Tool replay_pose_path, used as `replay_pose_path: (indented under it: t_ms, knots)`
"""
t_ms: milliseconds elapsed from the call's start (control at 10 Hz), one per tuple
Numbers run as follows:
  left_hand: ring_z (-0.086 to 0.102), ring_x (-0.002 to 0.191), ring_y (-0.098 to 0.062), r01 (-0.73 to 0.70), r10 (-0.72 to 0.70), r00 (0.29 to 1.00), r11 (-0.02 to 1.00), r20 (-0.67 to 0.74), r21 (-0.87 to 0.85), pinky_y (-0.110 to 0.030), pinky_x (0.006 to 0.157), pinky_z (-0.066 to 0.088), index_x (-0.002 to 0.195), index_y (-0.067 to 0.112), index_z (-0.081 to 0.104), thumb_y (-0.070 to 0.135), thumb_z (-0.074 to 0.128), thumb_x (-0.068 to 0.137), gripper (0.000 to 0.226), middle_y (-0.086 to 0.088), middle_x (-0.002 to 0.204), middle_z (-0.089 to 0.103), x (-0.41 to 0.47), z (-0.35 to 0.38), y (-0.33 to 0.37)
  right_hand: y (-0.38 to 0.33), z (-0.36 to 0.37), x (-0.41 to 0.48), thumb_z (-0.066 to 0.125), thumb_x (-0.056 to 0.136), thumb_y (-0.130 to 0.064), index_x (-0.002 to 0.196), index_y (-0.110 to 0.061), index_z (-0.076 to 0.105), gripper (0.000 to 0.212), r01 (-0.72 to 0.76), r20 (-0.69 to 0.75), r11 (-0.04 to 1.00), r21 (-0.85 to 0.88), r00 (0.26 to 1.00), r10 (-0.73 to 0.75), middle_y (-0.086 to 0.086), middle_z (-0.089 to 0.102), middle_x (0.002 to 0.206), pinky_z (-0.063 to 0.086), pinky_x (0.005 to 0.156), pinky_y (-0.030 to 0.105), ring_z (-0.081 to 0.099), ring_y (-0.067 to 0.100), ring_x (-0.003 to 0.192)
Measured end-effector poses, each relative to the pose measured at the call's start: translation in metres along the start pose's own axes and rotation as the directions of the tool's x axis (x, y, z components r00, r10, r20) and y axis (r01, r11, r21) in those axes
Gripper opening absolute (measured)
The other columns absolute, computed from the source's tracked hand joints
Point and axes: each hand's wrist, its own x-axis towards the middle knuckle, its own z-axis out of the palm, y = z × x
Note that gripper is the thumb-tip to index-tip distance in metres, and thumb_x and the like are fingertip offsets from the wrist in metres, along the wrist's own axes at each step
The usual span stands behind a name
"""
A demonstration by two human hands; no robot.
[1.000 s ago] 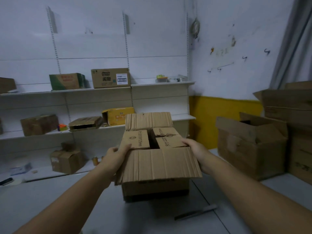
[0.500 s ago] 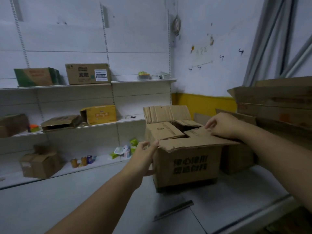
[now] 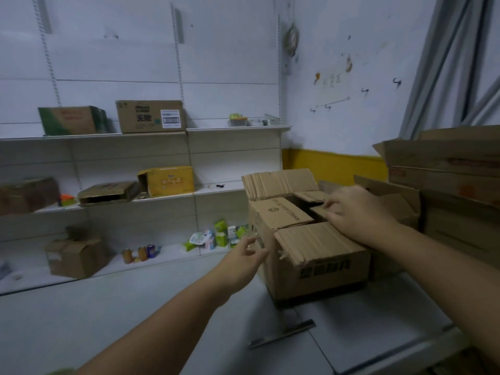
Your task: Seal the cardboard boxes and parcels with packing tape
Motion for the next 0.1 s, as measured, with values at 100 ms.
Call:
replay_pose_path:
  t_ms: [100]
  knots:
    - [0.049,0.113,-0.015,-0.003,0.010,0.999,0.983,-0.037,0.183,-0.029,0.094,0.039,0.146,0.029,0.028,0.038,0.048,0.097,0.053,-0.005,0.141,0.047,-0.0147,-0.0283,-0.0145,-0.0328,-0.0431,-0.0246,0.063,0.088,-0.025,0.095,-0.034,0.066,0.012,0.191,-0.331,0.851,0.489,0.943,-0.021,-0.014,0.065,0.099,0.052,0.072,0.016,0.061,0.005,0.091]
